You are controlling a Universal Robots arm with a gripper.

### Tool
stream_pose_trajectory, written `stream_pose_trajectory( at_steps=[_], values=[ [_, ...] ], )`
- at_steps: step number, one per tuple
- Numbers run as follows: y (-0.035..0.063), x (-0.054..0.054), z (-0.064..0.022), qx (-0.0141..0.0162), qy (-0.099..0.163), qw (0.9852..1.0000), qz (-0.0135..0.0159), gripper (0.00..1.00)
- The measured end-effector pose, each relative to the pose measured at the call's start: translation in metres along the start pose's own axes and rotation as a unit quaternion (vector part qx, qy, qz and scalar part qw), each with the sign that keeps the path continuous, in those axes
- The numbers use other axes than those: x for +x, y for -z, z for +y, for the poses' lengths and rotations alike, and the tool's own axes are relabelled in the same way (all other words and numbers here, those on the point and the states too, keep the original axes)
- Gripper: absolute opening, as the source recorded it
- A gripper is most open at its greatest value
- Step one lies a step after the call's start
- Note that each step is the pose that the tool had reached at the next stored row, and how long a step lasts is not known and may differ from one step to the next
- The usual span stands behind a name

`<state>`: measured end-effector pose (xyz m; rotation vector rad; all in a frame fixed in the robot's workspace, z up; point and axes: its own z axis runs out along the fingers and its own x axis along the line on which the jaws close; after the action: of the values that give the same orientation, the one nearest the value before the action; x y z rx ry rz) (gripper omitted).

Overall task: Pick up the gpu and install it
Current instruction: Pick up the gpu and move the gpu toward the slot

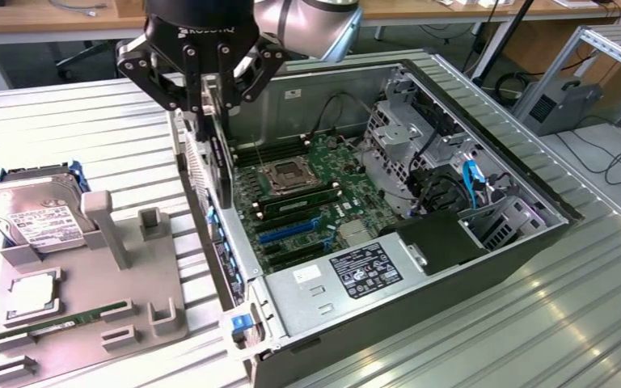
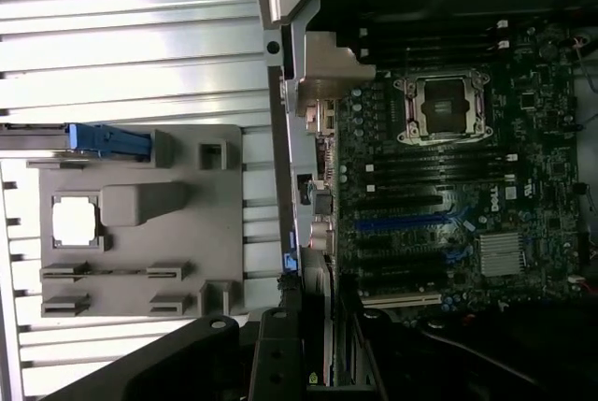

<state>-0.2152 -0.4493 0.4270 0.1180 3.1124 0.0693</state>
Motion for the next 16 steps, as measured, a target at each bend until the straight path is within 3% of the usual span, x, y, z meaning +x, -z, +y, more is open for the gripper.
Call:
stream_pose_trajectory(
  at_steps=[16],
  values=[
    [-0.0005,-0.014,0.0011,0.0001,0.000,1.0000,0.0001,0.26]
  ],
)
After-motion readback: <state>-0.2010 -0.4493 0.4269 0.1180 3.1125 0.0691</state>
